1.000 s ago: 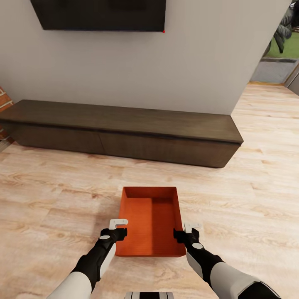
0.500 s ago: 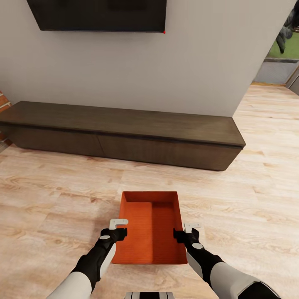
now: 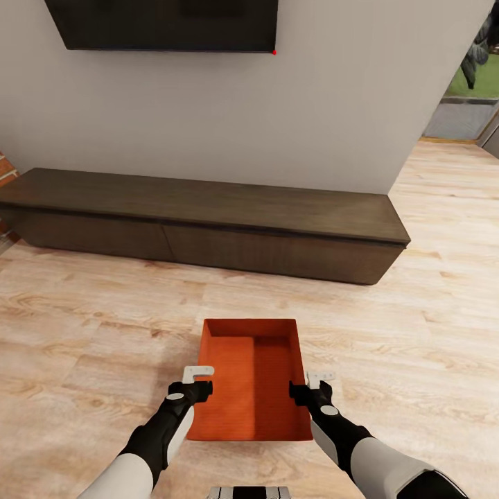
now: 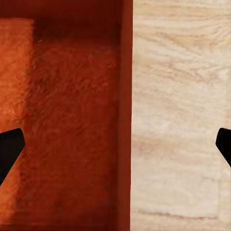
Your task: Move the two storage containers from the living room to the garage. In the garage, place one container on the floor and stack the other container on top of it (either order is fine).
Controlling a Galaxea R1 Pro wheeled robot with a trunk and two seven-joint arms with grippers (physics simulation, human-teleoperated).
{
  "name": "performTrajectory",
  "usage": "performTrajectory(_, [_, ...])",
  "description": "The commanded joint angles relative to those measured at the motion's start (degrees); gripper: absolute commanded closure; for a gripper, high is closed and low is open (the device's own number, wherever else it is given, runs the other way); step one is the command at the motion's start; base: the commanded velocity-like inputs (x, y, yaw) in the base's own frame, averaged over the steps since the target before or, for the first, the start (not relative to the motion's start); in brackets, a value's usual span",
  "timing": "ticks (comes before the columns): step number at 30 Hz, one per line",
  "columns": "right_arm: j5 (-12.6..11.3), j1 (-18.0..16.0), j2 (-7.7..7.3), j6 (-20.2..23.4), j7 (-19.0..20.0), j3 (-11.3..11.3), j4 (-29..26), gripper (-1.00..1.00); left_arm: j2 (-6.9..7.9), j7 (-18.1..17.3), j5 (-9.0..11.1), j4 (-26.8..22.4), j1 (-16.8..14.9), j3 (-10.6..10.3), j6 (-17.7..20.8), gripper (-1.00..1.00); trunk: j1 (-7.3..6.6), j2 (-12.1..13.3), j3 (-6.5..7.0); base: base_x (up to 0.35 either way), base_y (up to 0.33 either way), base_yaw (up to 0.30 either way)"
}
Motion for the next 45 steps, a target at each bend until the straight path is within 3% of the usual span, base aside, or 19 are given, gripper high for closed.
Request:
performTrajectory(1, [-0.53, -0.04, 0.00, -0.21, -0.25, 0.50, 0.04, -1.00, 0.06, 0.45, 0.13, -0.10, -0.01, -0.31, 0.32, -1.00, 0.22, -0.43, -0.22, 0.000, 0.000, 0.000])
performTrajectory(23, [-0.48, -0.04, -0.04, -0.30, -0.25, 0.53, 0.04, -1.00, 0.24, 3.86, -0.20, -0.17, -0.01, -0.40, 0.22, -1.00, 5.05, -9.25, -4.17, 0.000, 0.000, 0.000])
performTrajectory(41, [-0.44, -0.04, -0.38, -0.92, -0.25, 0.58, 0.09, -1.00, 0.33, 5.03, -0.31, -0.07, -0.01, -0.32, 0.13, -1.00, 5.05, -9.25, -4.17, 0.000, 0.000, 0.000])
performTrajectory(45, [-0.37, -0.04, -0.43, -1.39, -0.25, 0.58, 0.20, -1.00, 0.34, 5.03, -0.31, -0.04, -0.01, -0.31, 0.13, -1.00, 5.93, -10.86, -4.89, 0.000, 0.000, 0.000])
